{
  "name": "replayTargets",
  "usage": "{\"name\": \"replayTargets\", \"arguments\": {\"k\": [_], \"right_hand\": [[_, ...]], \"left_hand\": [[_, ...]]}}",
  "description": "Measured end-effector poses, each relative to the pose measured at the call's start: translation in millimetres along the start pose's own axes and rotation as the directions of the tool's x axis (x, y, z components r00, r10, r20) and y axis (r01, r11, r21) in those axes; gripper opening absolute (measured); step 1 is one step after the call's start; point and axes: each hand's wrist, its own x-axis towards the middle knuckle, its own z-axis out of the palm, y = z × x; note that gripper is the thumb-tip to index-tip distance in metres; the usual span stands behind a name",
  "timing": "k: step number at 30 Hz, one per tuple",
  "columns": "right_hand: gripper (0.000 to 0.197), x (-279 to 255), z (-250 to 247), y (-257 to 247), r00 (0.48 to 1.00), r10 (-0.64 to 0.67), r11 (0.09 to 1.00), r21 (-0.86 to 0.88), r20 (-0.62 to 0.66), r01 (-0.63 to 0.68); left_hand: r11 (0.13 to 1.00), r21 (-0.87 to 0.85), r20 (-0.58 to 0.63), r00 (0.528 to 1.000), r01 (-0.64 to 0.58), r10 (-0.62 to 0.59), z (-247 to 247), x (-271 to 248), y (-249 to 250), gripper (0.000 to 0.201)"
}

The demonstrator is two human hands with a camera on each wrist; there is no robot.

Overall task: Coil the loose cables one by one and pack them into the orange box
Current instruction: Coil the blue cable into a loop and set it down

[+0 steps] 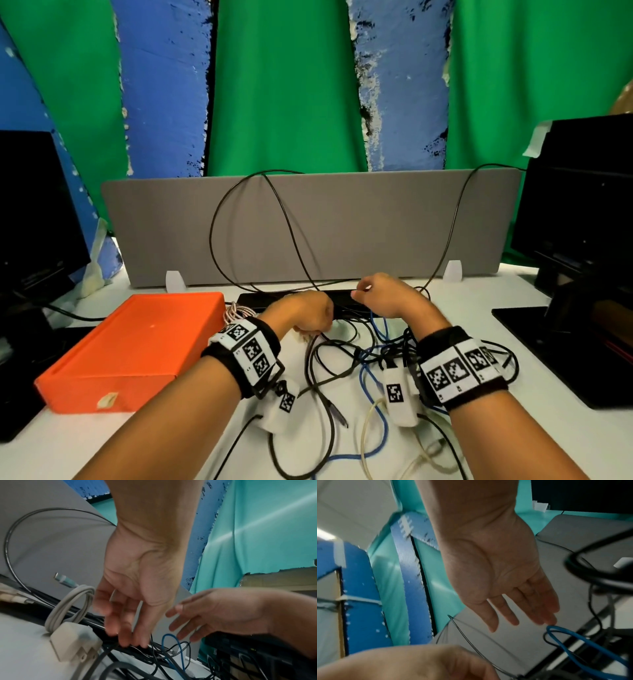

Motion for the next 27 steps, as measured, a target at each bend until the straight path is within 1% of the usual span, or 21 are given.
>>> {"name": "replayTargets", "arguments": {"k": [2,4,6,7,9,12,14,15,16,17,19,20,21,22,23,25,26,27], "right_hand": [[0.035,9,7,5,0.999,0.040,0.990,-0.135,0.012,-0.038],[0.033,18,13,10,0.995,0.063,0.974,-0.221,0.072,-0.046],[0.029,22,13,14,0.991,0.067,0.974,-0.221,0.114,-0.040],[0.025,24,11,15,0.993,0.063,0.983,-0.180,0.098,-0.044],[0.021,28,2,19,0.999,0.049,0.998,-0.039,-0.011,-0.050],[0.027,29,-16,26,0.977,0.026,0.992,0.123,-0.211,0.001],[0.028,25,-28,30,0.932,0.021,0.969,0.239,-0.361,0.070],[0.026,21,-34,31,0.893,0.034,0.950,0.292,-0.448,0.110],[0.023,17,-40,30,0.836,0.045,0.927,0.335,-0.547,0.169],[0.020,12,-45,28,0.762,0.054,0.905,0.354,-0.645,0.235],[0.018,-1,-58,19,0.592,0.030,0.865,0.317,-0.806,0.389],[0.018,-7,-62,14,0.534,0.002,0.847,0.286,-0.846,0.449],[0.019,-14,-67,9,0.503,-0.031,0.826,0.261,-0.864,0.500],[0.019,-20,-70,4,0.494,-0.067,0.802,0.248,-0.867,0.543],[0.020,-26,-72,-1,0.497,-0.108,0.778,0.238,-0.861,0.581],[0.021,-34,-75,-9,0.516,-0.198,0.730,0.227,-0.833,0.645],[0.021,-36,-76,-11,0.533,-0.234,0.704,0.236,-0.813,0.670],[0.021,-39,-77,-13,0.558,-0.265,0.685,0.254,-0.786,0.683]], "left_hand": [[0.996,-0.083,0.080,0.997,-0.009,0.016,1,-2,1,0.022],[0.997,-0.075,0.142,0.990,0.001,0.009,4,-3,2,0.033],[0.998,-0.062,0.171,0.985,-0.009,0.019,7,-2,3,0.040],[0.998,-0.065,0.179,0.983,-0.023,0.034,7,-2,4,0.043],[0.995,-0.063,0.178,0.980,-0.075,0.085,8,-3,6,0.046],[0.988,-0.035,0.160,0.975,-0.151,0.154,10,-5,11,0.046],[0.983,-0.040,0.166,0.969,-0.179,0.183,12,-6,14,0.045],[0.979,-0.047,0.170,0.964,-0.197,0.202,13,-7,16,0.045],[0.973,-0.060,0.172,0.958,-0.223,0.230,14,-8,19,0.044],[0.965,-0.081,0.174,0.949,-0.250,0.261,15,-10,22,0.044],[0.943,-0.145,0.169,0.932,-0.299,0.321,17,-14,29,0.044],[0.932,-0.177,0.161,0.924,-0.317,0.346,19,-15,33,0.044],[0.922,-0.204,0.156,0.918,-0.331,0.364,21,-17,36,0.045],[0.913,-0.227,0.151,0.913,-0.340,0.378,24,-16,39,0.045],[0.906,-0.246,0.147,0.910,-0.345,0.387,26,-17,42,0.045],[0.898,-0.260,0.124,0.910,-0.354,0.395,25,-19,45,0.044],[0.898,-0.243,0.086,0.914,-0.367,0.397,19,-20,44,0.041],[0.899,-0.224,0.008,0.922,-0.377,0.388,12,-21,43,0.036]]}}
